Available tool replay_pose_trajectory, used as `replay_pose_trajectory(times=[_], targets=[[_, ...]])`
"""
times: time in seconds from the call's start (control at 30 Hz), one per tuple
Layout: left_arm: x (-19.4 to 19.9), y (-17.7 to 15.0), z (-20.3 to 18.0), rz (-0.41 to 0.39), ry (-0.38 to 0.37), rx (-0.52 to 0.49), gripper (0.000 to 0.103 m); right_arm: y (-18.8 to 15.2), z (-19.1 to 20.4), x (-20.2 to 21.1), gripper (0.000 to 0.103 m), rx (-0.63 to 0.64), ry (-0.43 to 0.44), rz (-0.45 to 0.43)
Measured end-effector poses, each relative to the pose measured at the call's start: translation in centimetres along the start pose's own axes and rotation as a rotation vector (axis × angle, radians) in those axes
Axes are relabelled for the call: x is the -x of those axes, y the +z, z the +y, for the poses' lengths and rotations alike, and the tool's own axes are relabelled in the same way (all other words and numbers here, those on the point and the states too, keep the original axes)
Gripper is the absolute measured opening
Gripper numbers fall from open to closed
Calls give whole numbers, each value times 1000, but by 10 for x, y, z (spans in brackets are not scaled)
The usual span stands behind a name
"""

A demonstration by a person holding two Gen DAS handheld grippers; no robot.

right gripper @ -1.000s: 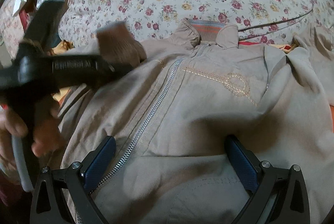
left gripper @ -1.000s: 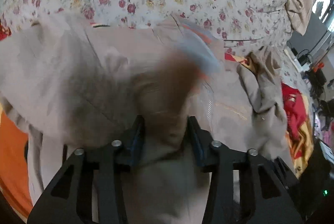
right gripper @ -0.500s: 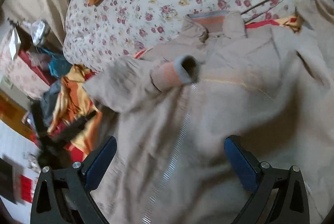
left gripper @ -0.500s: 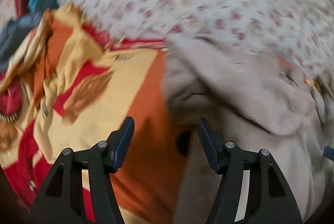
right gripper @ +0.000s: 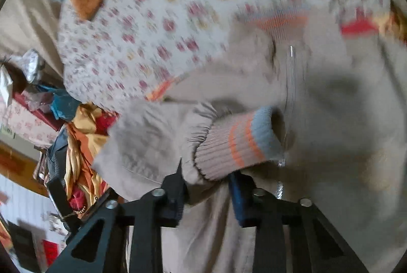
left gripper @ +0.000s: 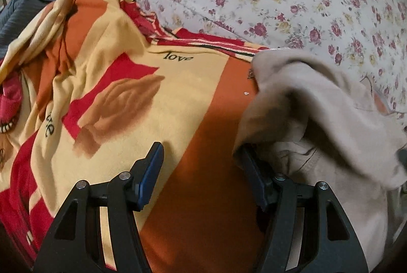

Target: Fold large clothes

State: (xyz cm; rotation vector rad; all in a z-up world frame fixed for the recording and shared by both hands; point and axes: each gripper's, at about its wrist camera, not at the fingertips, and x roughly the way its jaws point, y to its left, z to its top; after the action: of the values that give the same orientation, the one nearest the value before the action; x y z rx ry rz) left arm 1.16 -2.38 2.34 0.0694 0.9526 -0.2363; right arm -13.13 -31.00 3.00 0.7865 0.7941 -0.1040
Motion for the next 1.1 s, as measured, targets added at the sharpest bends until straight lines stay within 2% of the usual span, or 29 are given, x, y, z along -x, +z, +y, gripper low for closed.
replay_pose_trajectory(times=[0.13,0.23,0.37,0.43,0.47,0.57,0.63,0.7,0.8,0.87,0.97,1.0,1.03,1.1], targets=[[25,-2,13,2,-86,25,63,10,0,65,23,107,-52,-144],[39,-6,16,-32,-105,21,63,8,-19,101,23,145,-169,-204],[40,-7,6,-44,-179,26,63,7,-56,89,23,130,-360,-170],[42,-8,-2,-45,-217,8,63,6,-73,72,23,120,-403,-108],[44,-9,-8,-54,-226,-11,63,6,-78,71,23,108,-396,-96],[45,-11,-22,-81,-204,-61,63,6,-76,77,27,101,-378,-98],[38,-10,-28,-70,-192,-71,63,7,-76,81,49,87,-367,-76],[25,-8,-32,-31,-160,-79,63,3,-77,87,49,70,-346,-76],[2,-12,-32,35,-56,-83,63,0,-67,87,49,121,-379,-95],[-8,-13,-29,48,-6,-88,63,1,-59,77,40,218,-454,-88],[-6,-15,-31,43,6,-109,63,3,-55,52,35,376,-589,-86],[-6,-15,-32,43,8,-112,63,4,-59,46,35,389,-621,-80],[-5,-16,-32,43,7,-114,63,6,-66,43,35,363,-627,-56],[-1,-17,-29,41,-13,-106,63,9,-75,55,35,276,-568,-47]])
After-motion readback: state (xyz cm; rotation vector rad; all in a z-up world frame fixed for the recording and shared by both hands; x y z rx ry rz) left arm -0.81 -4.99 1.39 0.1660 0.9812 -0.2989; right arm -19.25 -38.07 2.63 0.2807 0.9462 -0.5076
